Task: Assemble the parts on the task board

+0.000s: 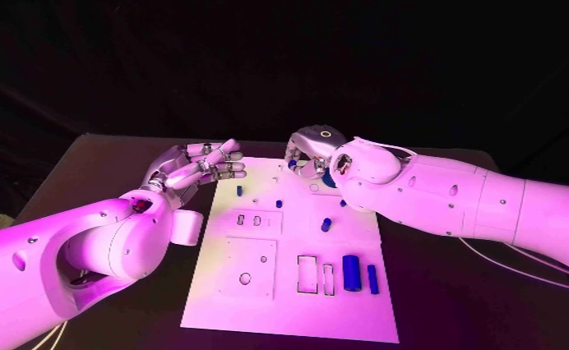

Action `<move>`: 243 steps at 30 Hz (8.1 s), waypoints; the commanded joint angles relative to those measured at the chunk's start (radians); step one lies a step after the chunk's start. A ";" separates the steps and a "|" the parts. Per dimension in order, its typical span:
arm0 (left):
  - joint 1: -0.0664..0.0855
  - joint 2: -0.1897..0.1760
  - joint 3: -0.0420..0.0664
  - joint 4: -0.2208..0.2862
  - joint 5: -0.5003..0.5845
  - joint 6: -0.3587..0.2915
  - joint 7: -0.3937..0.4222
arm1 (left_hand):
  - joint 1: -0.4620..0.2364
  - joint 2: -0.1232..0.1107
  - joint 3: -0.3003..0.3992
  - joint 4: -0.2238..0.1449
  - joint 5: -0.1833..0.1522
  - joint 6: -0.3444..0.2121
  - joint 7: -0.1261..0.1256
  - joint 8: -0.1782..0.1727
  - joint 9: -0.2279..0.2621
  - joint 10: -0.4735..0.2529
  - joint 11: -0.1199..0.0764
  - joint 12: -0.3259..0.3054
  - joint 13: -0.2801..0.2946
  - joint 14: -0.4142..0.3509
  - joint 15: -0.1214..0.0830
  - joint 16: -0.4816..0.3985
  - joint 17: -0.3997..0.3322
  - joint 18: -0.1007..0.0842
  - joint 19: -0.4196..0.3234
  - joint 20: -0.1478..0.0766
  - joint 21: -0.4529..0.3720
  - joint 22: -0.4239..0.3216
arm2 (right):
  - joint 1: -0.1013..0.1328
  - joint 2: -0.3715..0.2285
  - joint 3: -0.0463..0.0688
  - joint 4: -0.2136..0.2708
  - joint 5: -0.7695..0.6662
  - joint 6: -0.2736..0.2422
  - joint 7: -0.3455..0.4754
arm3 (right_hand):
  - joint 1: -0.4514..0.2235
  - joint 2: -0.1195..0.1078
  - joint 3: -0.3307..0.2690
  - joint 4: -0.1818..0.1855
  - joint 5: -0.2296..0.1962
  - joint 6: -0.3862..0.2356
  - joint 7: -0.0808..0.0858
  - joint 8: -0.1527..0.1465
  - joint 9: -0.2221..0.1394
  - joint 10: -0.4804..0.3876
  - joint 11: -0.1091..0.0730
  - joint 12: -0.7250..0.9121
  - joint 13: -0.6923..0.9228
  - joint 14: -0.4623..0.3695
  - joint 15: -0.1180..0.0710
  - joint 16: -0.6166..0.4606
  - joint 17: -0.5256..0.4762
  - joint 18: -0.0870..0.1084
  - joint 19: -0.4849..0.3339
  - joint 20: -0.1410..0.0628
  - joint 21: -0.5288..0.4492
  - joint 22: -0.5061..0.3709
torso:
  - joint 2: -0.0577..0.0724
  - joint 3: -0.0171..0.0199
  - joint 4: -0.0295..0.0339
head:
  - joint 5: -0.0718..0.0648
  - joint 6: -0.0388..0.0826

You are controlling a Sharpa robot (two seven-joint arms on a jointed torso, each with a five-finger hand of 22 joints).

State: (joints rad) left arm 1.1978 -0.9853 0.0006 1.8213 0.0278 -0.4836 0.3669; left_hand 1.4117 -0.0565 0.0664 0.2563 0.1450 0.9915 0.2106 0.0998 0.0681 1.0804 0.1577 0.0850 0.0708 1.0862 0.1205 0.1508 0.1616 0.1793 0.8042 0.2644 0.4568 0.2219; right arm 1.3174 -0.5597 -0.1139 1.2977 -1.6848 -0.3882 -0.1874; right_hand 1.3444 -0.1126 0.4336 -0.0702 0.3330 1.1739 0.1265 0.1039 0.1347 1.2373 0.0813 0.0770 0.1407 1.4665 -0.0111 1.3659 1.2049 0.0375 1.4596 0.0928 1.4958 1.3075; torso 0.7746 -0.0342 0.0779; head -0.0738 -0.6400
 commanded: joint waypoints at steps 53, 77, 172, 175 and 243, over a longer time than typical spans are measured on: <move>0.005 0.003 0.001 0.002 0.004 0.031 -0.006 | 0.010 0.006 0.002 -0.007 0.005 -0.007 0.005 -0.011 -0.002 -0.005 0.007 -0.008 -0.001 -0.005 0.004 -0.008 0.002 0.000 -0.012 0.001 0.005 0.002 | -0.012 0.124 -0.003 -0.151 0.020 0.032 0.011 | -0.010 -0.009 0.010 0.009 -0.003 0.000 0.002 -0.005 0.007 0.028 -0.021 -0.008 0.008 0.039 -0.005 0.001 -0.008 -0.005 0.019 -0.001 -0.002 0.123 | 0.008 -0.0017 0.0057 | 0.011 -0.001; 0.006 0.004 0.001 -0.001 0.004 0.034 -0.010 | 0.010 0.007 0.002 -0.007 0.005 -0.007 0.006 -0.011 -0.002 -0.006 0.008 -0.009 -0.001 -0.006 0.004 -0.009 0.003 0.000 -0.013 0.002 0.005 0.003 | -0.019 0.140 -0.006 -0.164 0.030 0.030 0.012 | -0.051 -0.054 0.032 0.031 -0.033 -0.118 0.042 -0.043 -0.008 -0.096 0.021 -0.016 -0.021 0.022 0.029 -0.027 -0.063 0.010 -0.029 0.029 -0.042 0.061 | 0.009 -0.0021 0.0057 | 0.016 -0.003; 0.005 0.021 0.000 -0.045 0.012 0.056 -0.020 | 0.015 0.012 0.006 -0.012 0.004 -0.008 0.006 -0.015 -0.001 -0.006 0.008 -0.012 -0.001 -0.009 0.005 -0.014 0.005 0.000 -0.019 0.004 0.008 0.004 | -0.017 -0.176 0.022 0.034 0.203 0.200 -0.055 | 0.095 0.006 -0.474 0.343 0.118 -0.166 0.010 0.067 0.077 0.285 -0.024 1.441 1.372 0.104 0.002 0.205 0.366 -0.018 0.058 0.009 0.023 0.198 | 0.001 0.0188 -0.0266 | -0.004 -0.009; 0.005 0.021 0.000 -0.045 0.012 0.058 -0.021 | 0.015 0.012 0.006 -0.012 0.004 -0.008 0.006 -0.015 -0.001 -0.006 0.008 -0.012 -0.001 -0.009 0.005 -0.014 0.005 0.000 -0.019 0.004 0.008 0.004 | -0.017 -0.175 0.022 0.037 0.184 0.182 -0.063 | 0.098 0.012 -0.468 0.341 0.109 -0.155 0.006 0.068 0.077 0.296 -0.028 1.454 1.386 0.104 -0.001 0.205 0.366 -0.021 0.065 0.007 0.030 0.206 | 0.001 0.0191 -0.0260 | -0.002 -0.010; 0.005 0.023 0.000 -0.047 0.012 0.065 -0.030 | 0.019 0.018 0.011 -0.014 0.004 -0.009 0.008 -0.017 -0.001 -0.007 0.009 -0.014 -0.001 -0.008 0.006 -0.017 0.007 0.001 -0.022 0.005 0.011 0.005 | -0.029 0.062 0.013 0.030 -0.010 0.049 -0.110 | 0.098 0.014 -0.408 0.349 0.081 -0.115 -0.008 0.056 0.071 0.329 -0.040 1.489 1.424 0.104 -0.013 0.205 0.366 -0.032 0.095 -0.006 0.059 0.244 | 0.004 0.0172 -0.0228 | 0.029 -0.017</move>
State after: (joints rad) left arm 1.2019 -0.9638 0.0000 1.7705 0.0392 -0.4363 0.3349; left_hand 1.4248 -0.0433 0.0749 0.2479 0.1449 0.9879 0.2140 0.0882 0.0676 1.0768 0.1613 0.0755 0.0708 1.0832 0.1235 0.1390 0.1670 0.1792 0.7899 0.2715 0.4608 0.2261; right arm 1.2895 -0.4997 -0.1008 1.3289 -1.6867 -0.3640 -0.3026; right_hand 1.4517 -0.0966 0.0213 0.2787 0.4078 1.0573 0.1180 0.1607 0.2046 1.4678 0.0474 1.5643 1.3073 1.4649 -0.0198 1.5649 1.3078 0.0219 1.4665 0.0963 1.5539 1.3081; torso 0.7788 -0.0174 0.0559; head -0.0457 -0.6548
